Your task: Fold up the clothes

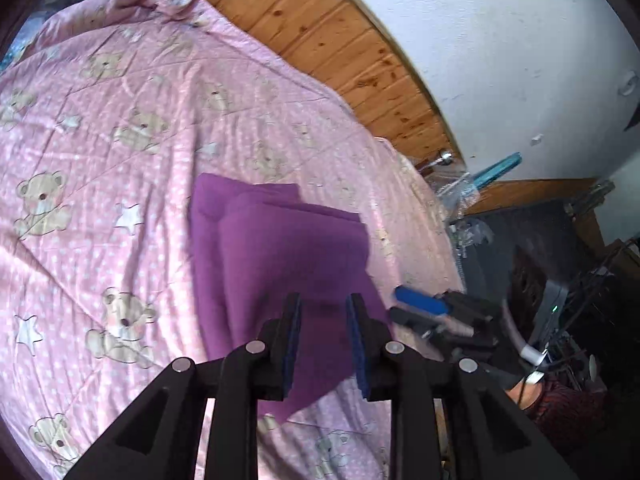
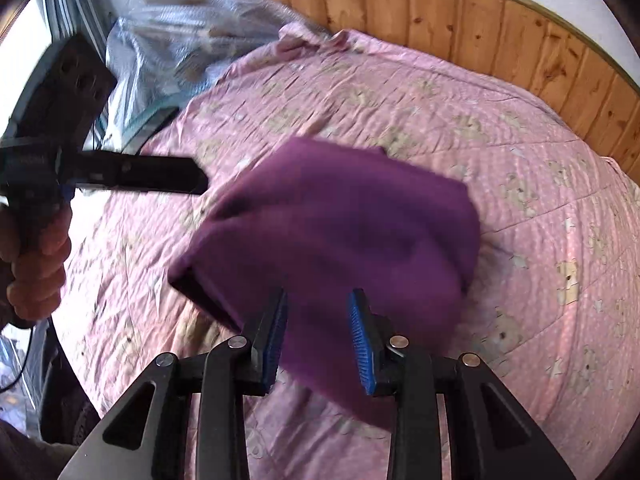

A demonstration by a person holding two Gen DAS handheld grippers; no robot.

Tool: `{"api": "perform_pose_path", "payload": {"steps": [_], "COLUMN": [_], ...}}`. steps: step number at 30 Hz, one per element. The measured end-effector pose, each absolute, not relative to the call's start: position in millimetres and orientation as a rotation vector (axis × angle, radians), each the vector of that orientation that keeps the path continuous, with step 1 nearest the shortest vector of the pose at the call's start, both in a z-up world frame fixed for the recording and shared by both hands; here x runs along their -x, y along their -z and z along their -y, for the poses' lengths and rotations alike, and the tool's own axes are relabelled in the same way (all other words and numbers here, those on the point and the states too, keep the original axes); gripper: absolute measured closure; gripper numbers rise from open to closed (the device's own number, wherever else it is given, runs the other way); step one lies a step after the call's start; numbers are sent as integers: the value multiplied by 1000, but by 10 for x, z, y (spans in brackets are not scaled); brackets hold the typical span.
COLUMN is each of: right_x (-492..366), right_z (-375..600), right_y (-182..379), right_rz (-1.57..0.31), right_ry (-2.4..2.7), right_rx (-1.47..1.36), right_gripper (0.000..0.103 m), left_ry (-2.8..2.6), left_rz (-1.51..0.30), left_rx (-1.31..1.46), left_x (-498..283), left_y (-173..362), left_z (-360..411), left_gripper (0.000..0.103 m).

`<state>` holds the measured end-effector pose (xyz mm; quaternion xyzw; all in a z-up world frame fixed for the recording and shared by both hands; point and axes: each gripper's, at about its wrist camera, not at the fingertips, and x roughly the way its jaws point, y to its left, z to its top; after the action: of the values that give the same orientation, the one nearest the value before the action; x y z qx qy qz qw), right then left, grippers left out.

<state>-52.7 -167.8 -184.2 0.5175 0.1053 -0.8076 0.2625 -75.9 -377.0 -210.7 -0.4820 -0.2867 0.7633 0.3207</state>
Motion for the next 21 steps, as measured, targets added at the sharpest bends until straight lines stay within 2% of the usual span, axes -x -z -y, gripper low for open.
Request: {"api": "perform_pose_path", "payload": {"steps": [2, 5, 6, 9, 13, 18, 21], "right_x": [401, 265, 278, 437, 911, 1662, 1634], "right_z": [1845, 1927, 1906, 1689, 1291, 907, 606], "right_y": [2134, 2174, 2131, 1831, 1515, 1961, 1926], "right_rz": [-401, -509, -491, -363, -198, 146, 393], "right_ry": [2160, 2171, 2146, 2152, 2324, 2289, 2314], "right_rx": [-1435, -1347, -1358, -1364, -1332, -1559, -1528], "right_gripper": [72, 66, 66, 66, 66, 66, 63], "left_ry": [-1955, -1947, -1952, -1939, -1990, -2086, -2109], "left_rz": [662, 492, 508, 620, 634, 599, 546], "left_rx": [1310, 1505, 1500, 1488, 1364, 1341, 1351], "left_x": [756, 710, 685, 663, 756, 1256, 1476], "left_y": [2208, 2705, 2747, 2624, 2172, 2087, 2037], "left_z": [3558, 3382, 3417, 3579, 3718, 3732, 3569], "left_gripper": [78, 78, 79, 79, 77, 73, 73]}}
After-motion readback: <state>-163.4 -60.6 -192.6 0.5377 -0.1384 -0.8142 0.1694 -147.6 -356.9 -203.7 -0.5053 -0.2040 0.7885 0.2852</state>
